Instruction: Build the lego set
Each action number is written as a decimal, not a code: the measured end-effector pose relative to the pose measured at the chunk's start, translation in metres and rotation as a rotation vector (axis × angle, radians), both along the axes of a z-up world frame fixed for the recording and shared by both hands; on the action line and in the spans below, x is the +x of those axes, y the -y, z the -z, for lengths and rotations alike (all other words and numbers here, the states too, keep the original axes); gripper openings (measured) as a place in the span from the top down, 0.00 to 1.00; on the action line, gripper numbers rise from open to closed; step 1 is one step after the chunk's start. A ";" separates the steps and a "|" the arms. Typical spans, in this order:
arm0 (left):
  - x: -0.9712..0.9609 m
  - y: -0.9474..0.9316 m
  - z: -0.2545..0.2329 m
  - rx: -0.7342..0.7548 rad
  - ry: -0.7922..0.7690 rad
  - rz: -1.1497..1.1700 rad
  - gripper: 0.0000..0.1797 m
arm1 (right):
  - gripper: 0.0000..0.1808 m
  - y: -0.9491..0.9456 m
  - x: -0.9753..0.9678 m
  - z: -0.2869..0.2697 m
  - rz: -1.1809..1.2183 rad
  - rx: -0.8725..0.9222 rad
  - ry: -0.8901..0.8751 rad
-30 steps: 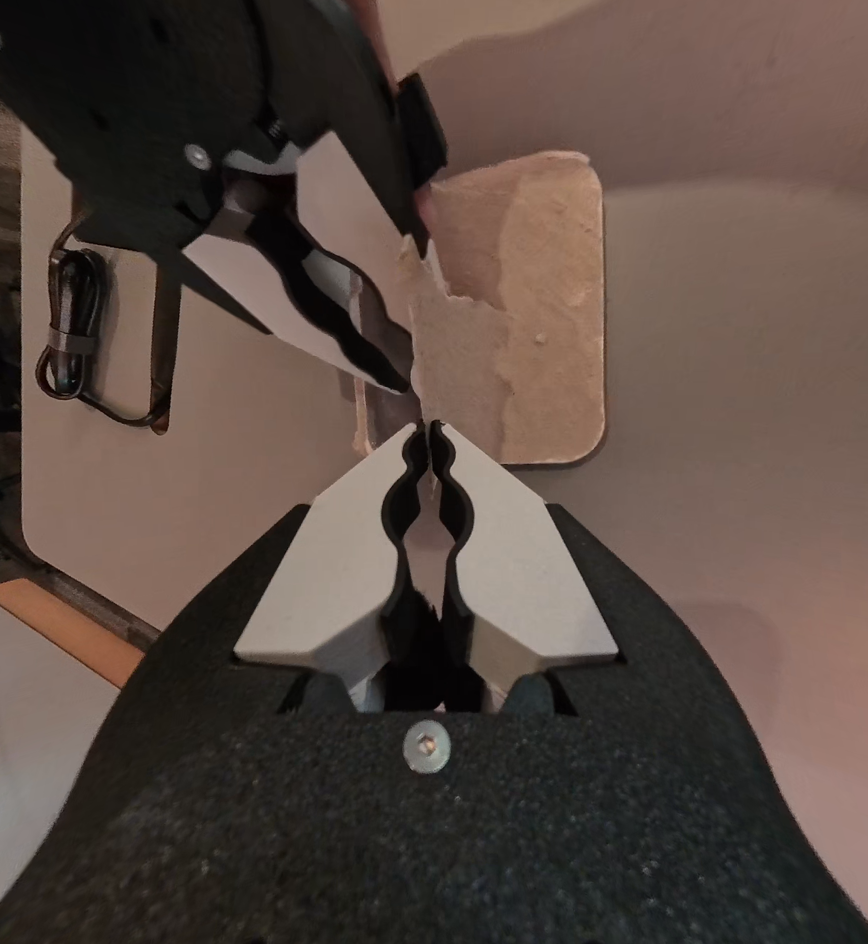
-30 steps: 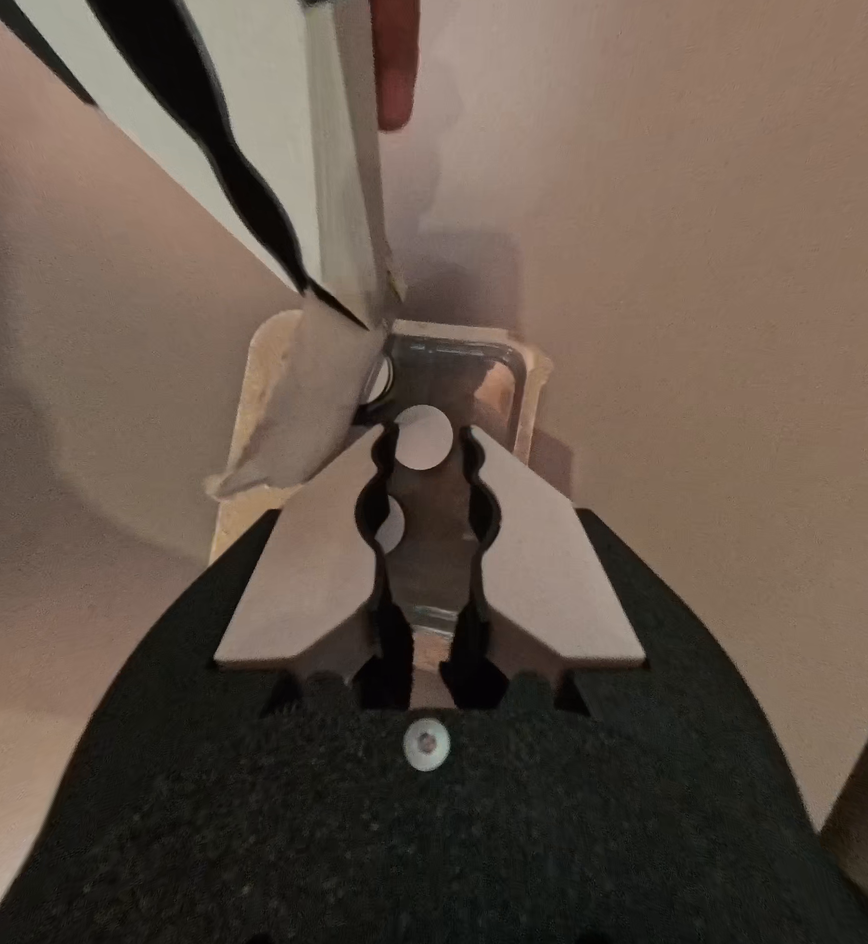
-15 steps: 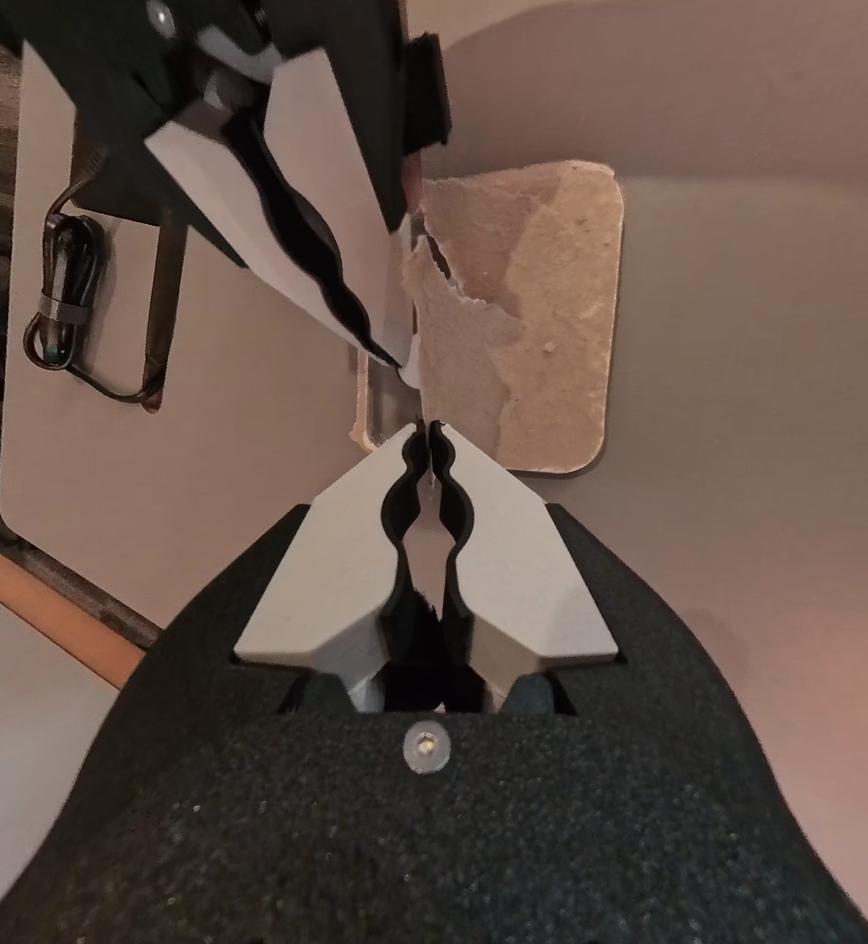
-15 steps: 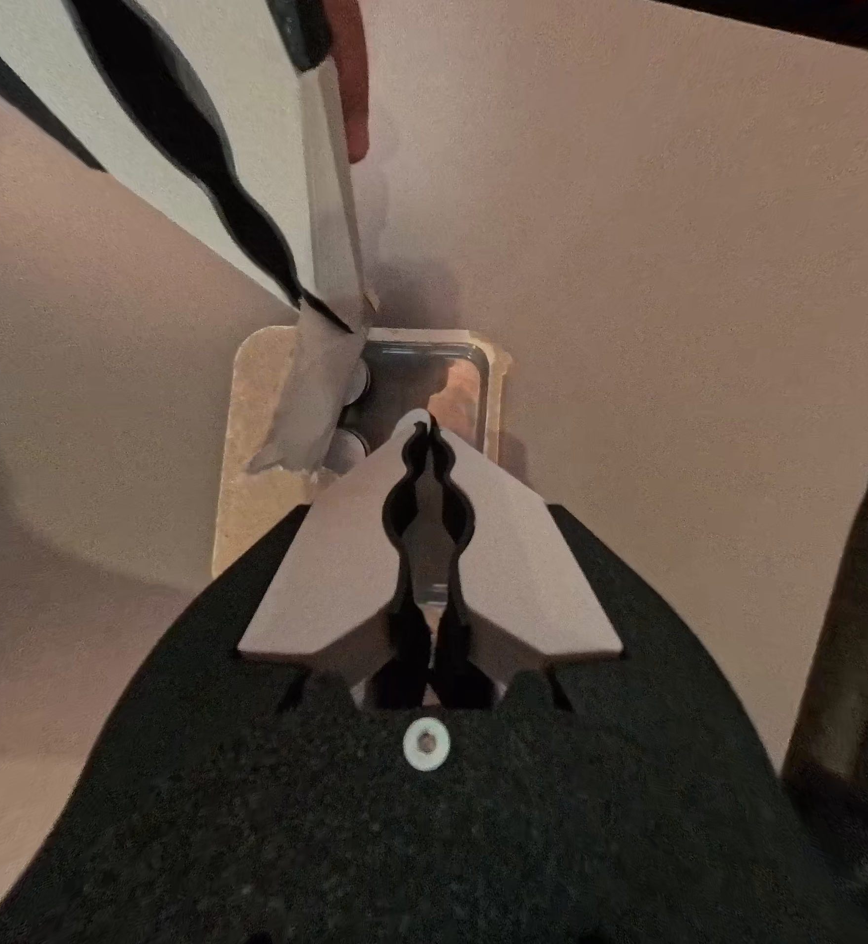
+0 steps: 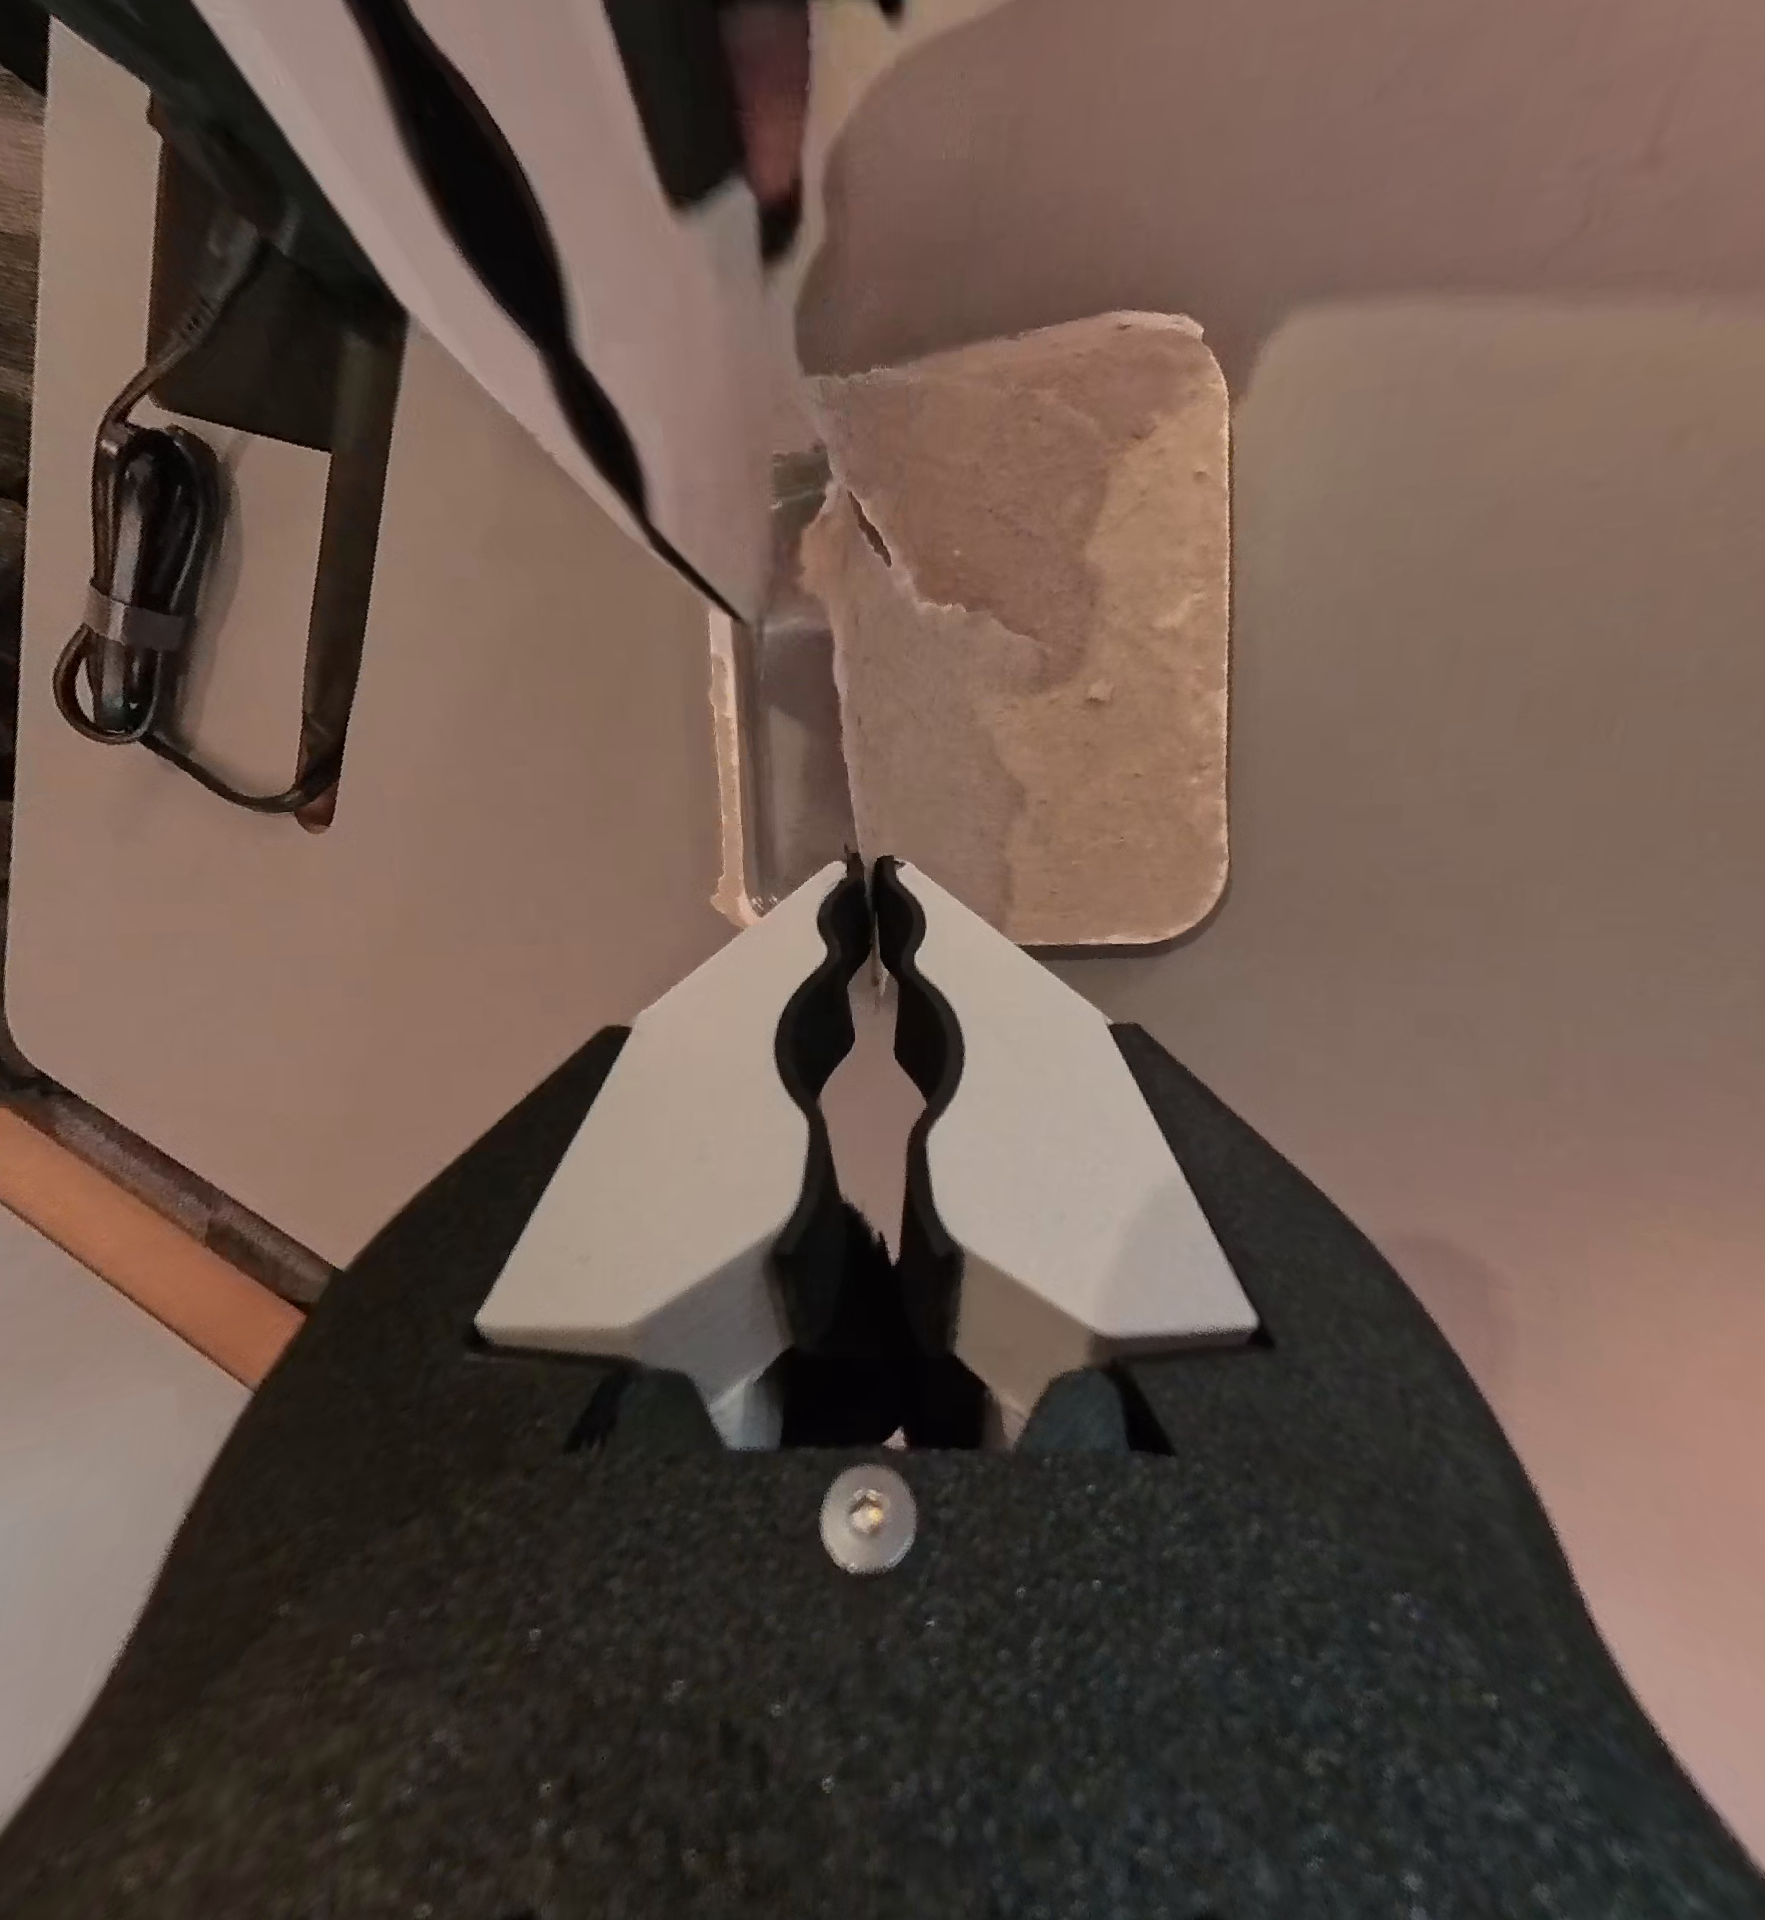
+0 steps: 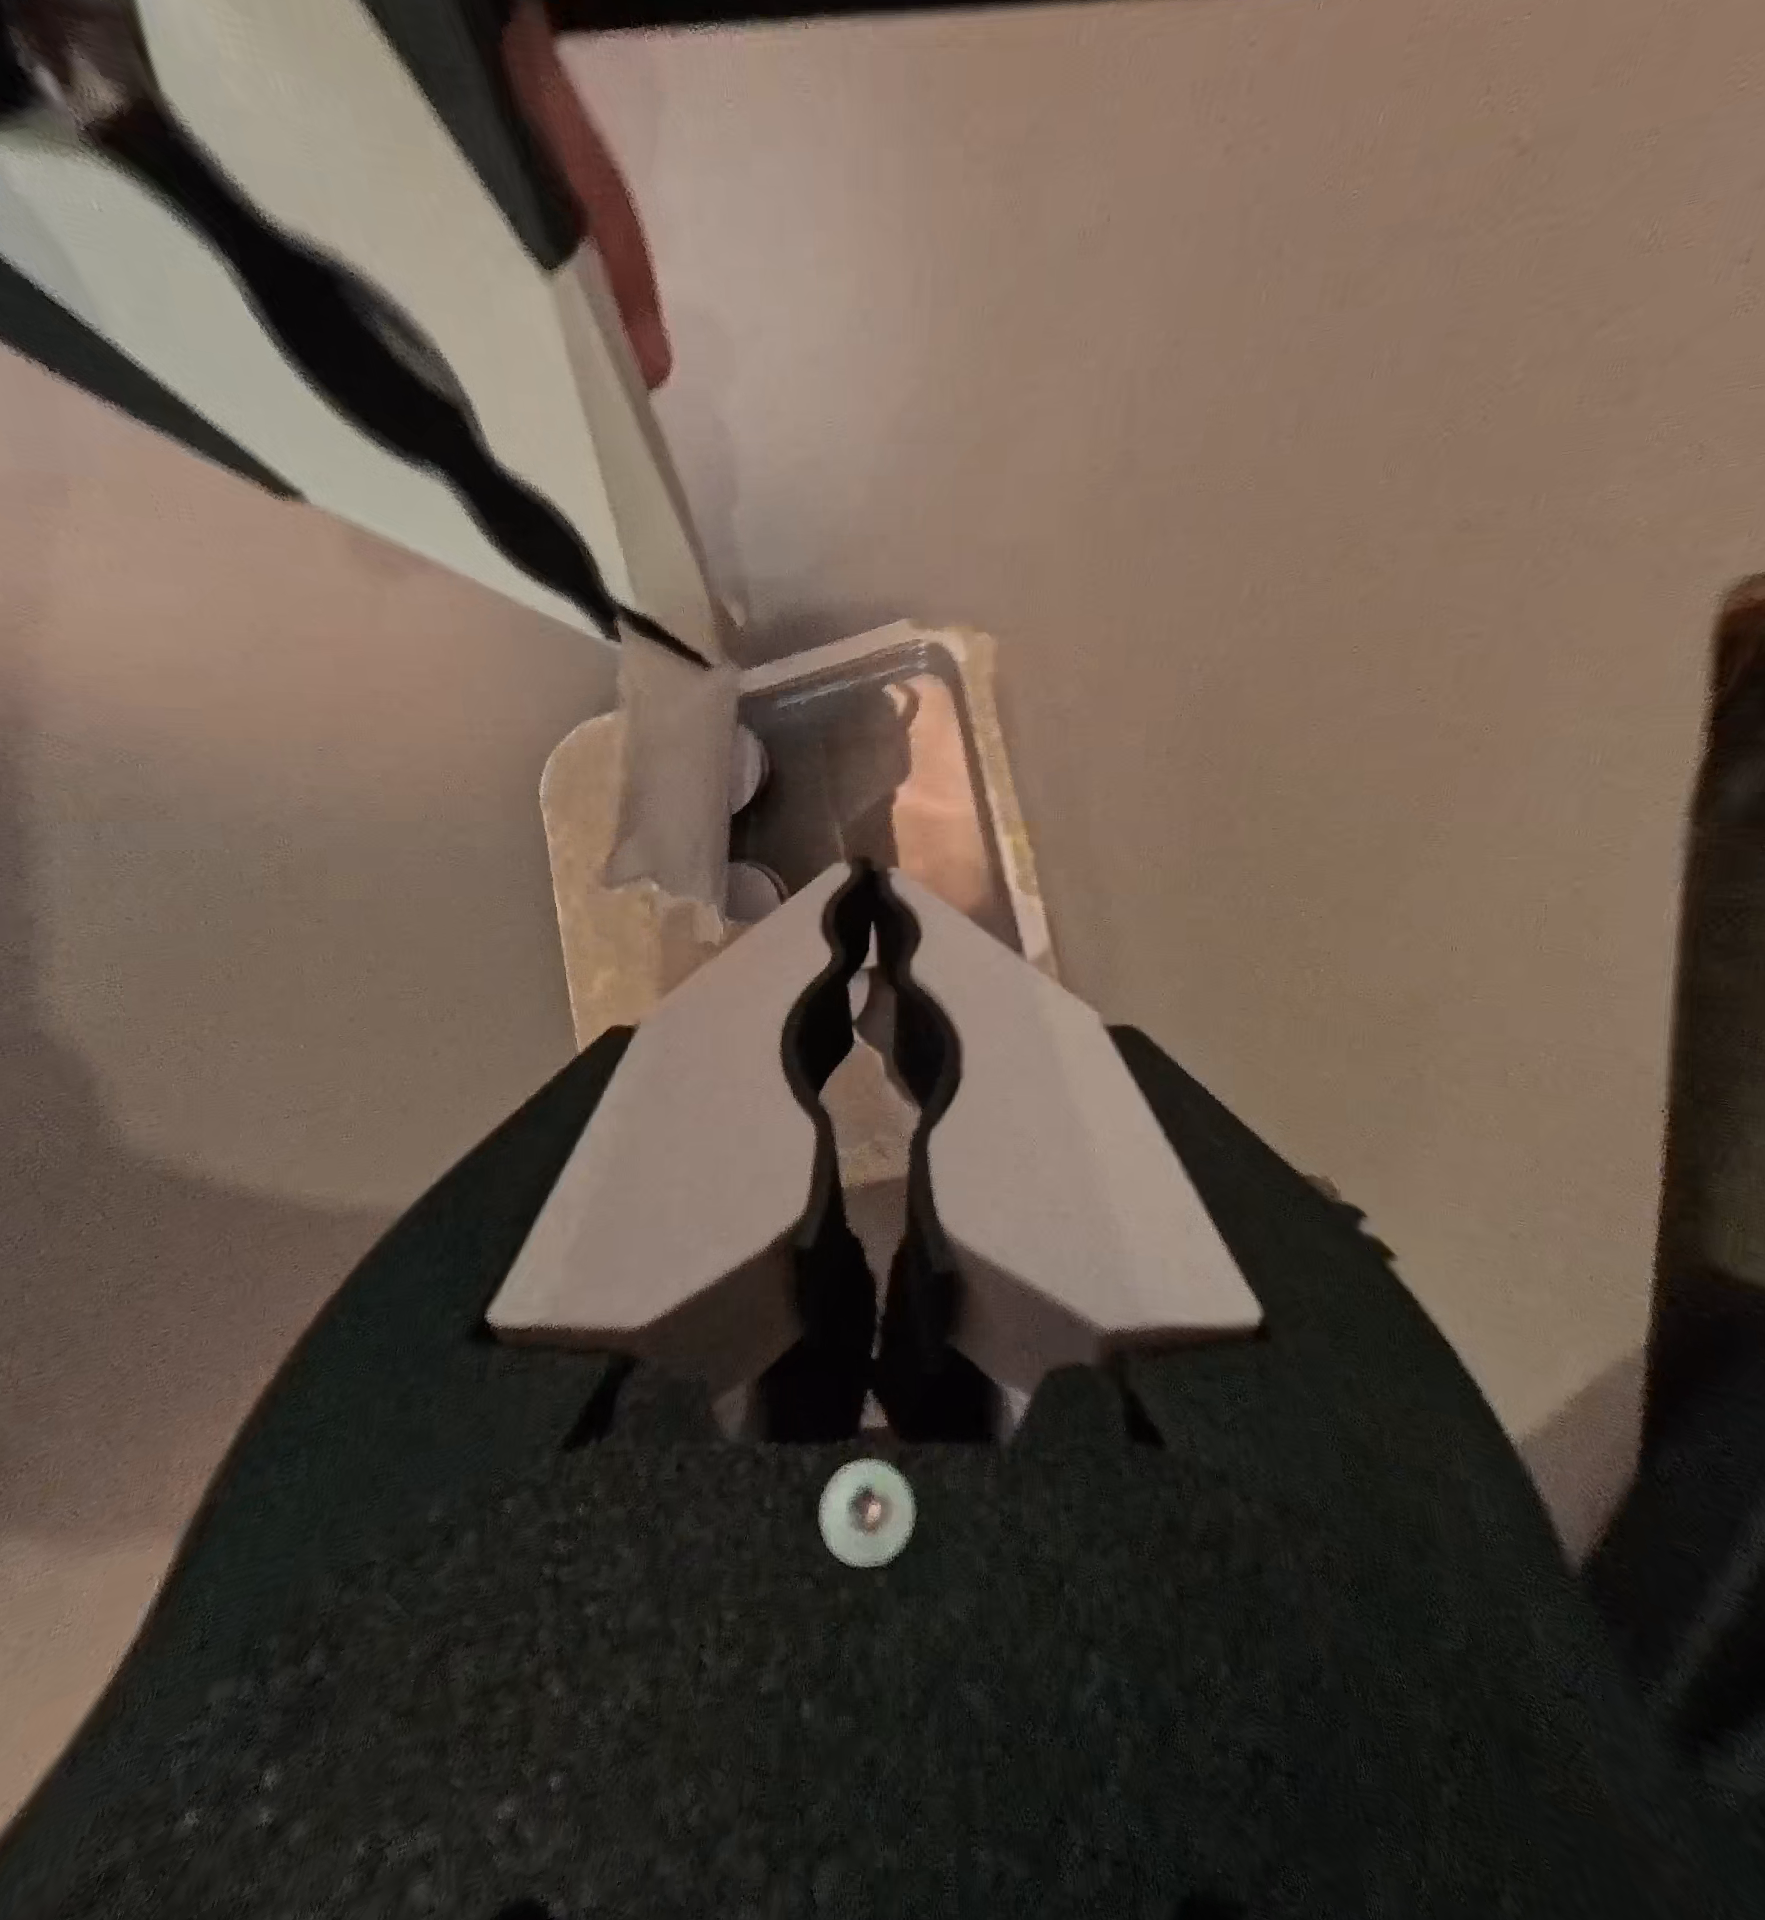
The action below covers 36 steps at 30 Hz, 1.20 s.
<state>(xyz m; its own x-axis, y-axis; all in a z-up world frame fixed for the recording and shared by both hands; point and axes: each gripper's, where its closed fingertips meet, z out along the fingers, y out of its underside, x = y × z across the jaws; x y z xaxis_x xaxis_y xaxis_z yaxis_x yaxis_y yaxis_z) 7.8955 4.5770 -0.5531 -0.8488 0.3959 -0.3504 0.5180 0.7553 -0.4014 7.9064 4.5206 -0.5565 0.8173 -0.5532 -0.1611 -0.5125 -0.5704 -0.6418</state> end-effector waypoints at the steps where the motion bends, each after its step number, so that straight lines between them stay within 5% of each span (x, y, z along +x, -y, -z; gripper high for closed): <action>1: 0.000 0.000 -0.001 0.007 -0.008 -0.013 1.00 | 1.00 0.005 0.003 -0.009 0.039 0.020 0.011; 6: 0.006 0.006 -0.001 0.023 -0.054 -0.069 1.00 | 1.00 0.027 0.006 -0.055 0.223 0.099 0.047; 10: 0.004 0.012 -0.006 -0.004 -0.030 -0.041 1.00 | 0.99 0.024 -0.006 -0.023 0.286 0.114 -0.094; 13: 0.000 0.013 -0.008 -0.010 -0.006 -0.030 1.00 | 0.88 0.021 -0.005 0.005 0.204 -0.005 -0.050; 25: 0.000 0.009 -0.008 -0.014 0.025 -0.041 1.00 | 0.91 -0.005 -0.008 0.040 0.173 -0.051 -0.150; 36: 0.006 0.004 0.002 0.046 -0.026 -0.106 0.96 | 0.99 0.005 0.007 0.004 0.291 0.045 -0.088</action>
